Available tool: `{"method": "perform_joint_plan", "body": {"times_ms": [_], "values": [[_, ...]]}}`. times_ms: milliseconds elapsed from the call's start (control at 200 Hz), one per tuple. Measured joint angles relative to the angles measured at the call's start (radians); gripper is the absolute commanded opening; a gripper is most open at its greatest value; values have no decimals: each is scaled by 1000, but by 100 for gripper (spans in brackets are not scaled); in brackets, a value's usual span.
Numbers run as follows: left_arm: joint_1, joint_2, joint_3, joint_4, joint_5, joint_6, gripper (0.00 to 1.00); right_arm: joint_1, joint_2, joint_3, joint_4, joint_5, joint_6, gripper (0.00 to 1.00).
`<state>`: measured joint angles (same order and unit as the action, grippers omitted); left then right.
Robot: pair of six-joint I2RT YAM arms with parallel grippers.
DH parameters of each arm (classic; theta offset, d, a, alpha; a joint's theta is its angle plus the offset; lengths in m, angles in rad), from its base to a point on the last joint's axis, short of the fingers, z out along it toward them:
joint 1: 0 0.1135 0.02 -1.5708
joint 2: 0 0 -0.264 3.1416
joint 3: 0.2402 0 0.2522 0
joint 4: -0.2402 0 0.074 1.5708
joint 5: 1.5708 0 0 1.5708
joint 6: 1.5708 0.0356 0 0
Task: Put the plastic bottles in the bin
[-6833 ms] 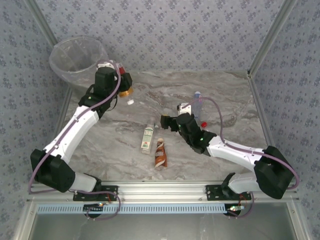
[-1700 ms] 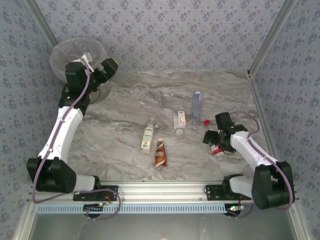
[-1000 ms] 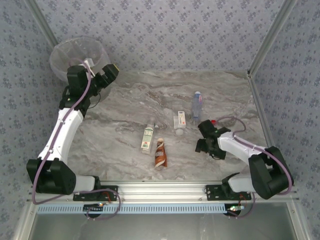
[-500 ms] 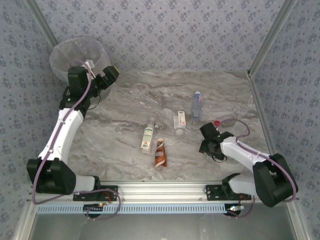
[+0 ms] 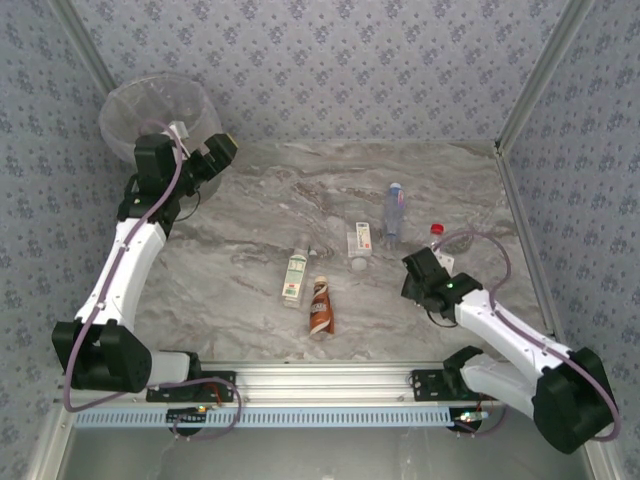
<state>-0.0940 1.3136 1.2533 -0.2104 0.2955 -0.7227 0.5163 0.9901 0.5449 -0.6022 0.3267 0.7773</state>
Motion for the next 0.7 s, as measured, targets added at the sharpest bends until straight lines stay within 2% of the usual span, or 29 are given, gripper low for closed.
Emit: {"method": "perform_joint_plan", "body": {"times_ms": [345, 700], "values": [[-36, 0, -16, 3, 6, 17, 99, 68, -85, 19, 118, -16, -64, 58], [-120, 1, -14, 0, 78, 147, 99, 179, -83, 42, 298, -35, -169, 58]]}}
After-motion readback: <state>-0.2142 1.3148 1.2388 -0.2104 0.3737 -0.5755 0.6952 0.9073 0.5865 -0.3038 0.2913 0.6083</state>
